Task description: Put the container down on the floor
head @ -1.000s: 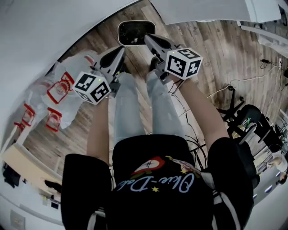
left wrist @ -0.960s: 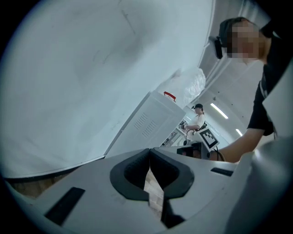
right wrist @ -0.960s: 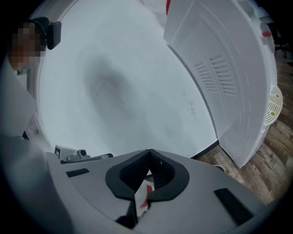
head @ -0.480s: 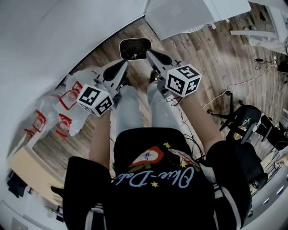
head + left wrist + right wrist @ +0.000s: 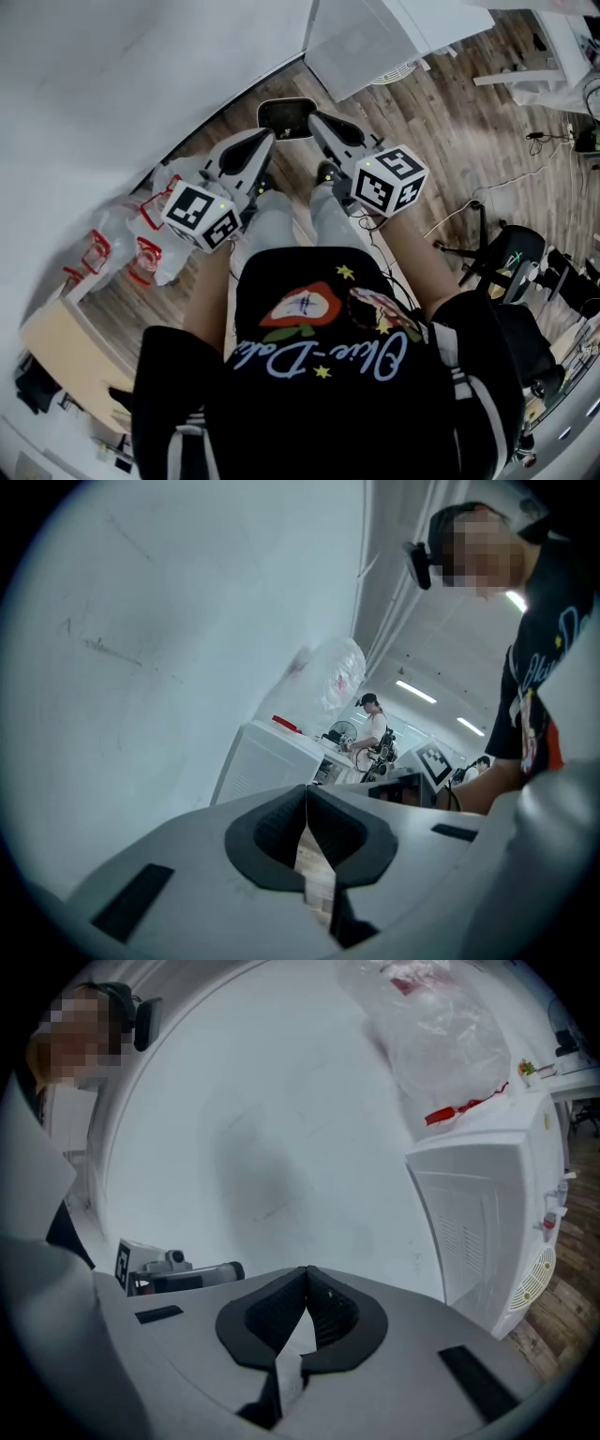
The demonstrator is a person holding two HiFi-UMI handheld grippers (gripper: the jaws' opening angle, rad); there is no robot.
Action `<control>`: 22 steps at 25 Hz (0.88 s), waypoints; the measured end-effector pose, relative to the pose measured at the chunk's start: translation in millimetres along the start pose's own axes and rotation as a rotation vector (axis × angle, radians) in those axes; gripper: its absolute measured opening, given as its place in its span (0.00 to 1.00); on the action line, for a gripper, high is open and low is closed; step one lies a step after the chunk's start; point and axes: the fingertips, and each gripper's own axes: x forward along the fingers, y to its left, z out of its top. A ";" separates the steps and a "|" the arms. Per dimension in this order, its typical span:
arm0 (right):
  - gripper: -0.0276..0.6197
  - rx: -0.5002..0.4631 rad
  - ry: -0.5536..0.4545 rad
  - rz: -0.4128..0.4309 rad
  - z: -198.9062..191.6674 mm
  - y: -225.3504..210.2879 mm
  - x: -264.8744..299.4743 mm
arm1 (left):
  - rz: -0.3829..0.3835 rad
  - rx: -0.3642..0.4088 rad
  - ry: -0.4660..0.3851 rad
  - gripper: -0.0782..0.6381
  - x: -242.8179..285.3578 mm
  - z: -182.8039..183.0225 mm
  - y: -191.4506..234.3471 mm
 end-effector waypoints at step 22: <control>0.04 -0.191 -0.194 -0.014 96.3 58.7 -68.3 | -0.059 0.159 -0.152 0.12 -10.0 96.9 -78.8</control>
